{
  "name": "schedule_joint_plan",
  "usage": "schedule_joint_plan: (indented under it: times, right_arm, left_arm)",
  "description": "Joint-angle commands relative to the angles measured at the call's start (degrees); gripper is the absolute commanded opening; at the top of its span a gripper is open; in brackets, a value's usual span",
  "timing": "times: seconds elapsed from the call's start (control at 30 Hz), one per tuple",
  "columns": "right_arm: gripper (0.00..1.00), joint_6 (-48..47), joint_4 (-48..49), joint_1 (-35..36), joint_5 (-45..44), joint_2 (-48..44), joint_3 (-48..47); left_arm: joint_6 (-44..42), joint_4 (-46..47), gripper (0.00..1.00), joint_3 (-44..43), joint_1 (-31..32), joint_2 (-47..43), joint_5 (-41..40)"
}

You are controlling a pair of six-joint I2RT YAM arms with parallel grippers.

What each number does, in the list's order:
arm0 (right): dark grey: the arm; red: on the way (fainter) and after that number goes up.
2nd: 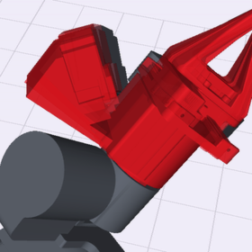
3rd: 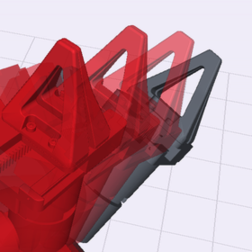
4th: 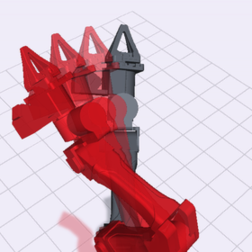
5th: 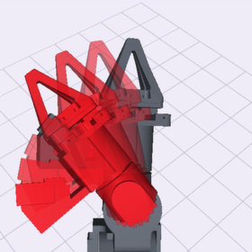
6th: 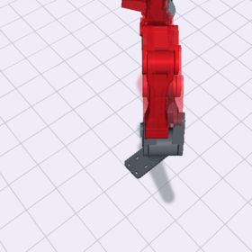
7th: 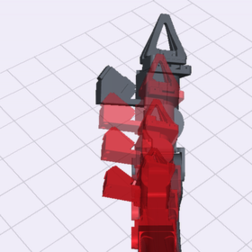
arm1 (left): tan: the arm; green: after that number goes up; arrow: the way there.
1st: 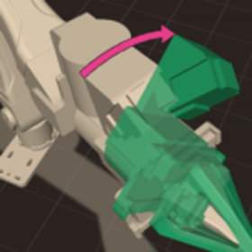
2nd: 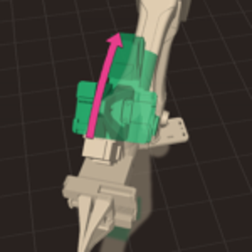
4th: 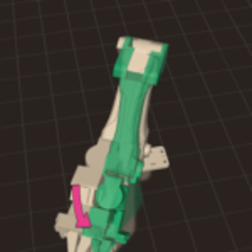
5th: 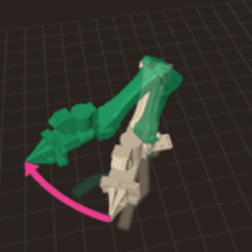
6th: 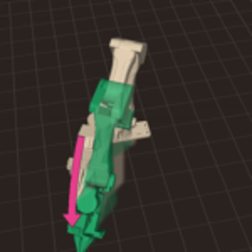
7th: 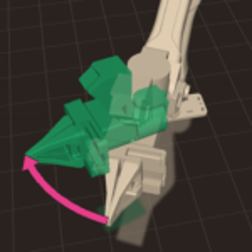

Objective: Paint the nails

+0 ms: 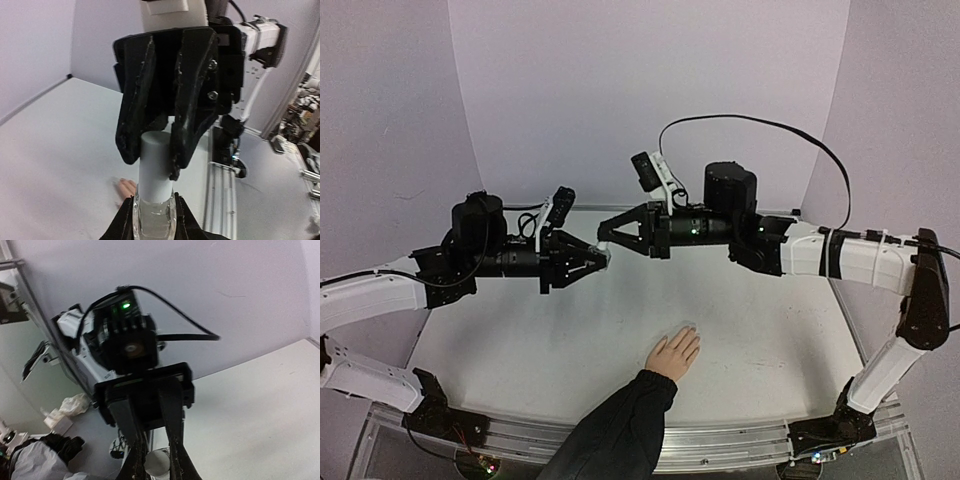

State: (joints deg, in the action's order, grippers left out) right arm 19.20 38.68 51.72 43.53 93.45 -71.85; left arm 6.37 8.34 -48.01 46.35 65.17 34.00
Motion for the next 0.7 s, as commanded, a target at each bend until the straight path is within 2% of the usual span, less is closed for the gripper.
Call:
schedule_joint_plan:
  times: [0.0, 0.03, 0.17, 0.2, 0.3, 0.47, 0.5, 0.67]
  right_arm:
    - [0.0, 6.49, -1.39, 5.5, -16.07, 0.18, 2.02]
    - [0.0, 7.65, -2.84, 7.01, -22.32, 0.34, 1.61]
    - [0.0, 14.35, -14.09, 16.03, -58.59, 3.36, -4.56]
    - [0.0, 15.69, -15.61, 17.93, -61.74, 4.66, -7.0]
    - [0.0, 16.52, -19.04, 20.13, -63.39, 7.64, -11.66]
    - [0.0, 15.3, -19.08, 19.9, -62.85, 6.27, -11.15]
    - [0.03, 14.35, -19.08, 19.6, -62.88, 5.43, -10.85]
    - [0.42, 7.7, -17.87, 17.35, -59.83, -0.7, -7.2]
  left_arm:
    - [-5.87, 14.65, 0.0, -3.93, -0.69, 0.83, -26.06]
    - [-6.22, 16.94, 0.0, -4.11, -0.73, 1.74, -28.61]
    - [-8.94, 21.79, 0.0, -7.6, -0.02, 6.92, -35.59]
    - [-9.79, 22.49, 0.0, -8.47, 0.65, 8.6, -37.31]
    - [-12.64, 23.01, 0.0, -9.73, 2.64, 11.97, -38.78]
    - [-12.72, 22.95, 0.0, -5.72, 4.7, 11.73, -39.54]
    - [-11.68, 22.8, 0.0, -4.46, 4.72, 11.01, -39.74]
    - [-7.79, 20.56, 0.0, 1.82, 4.72, 5.9, -40.33]
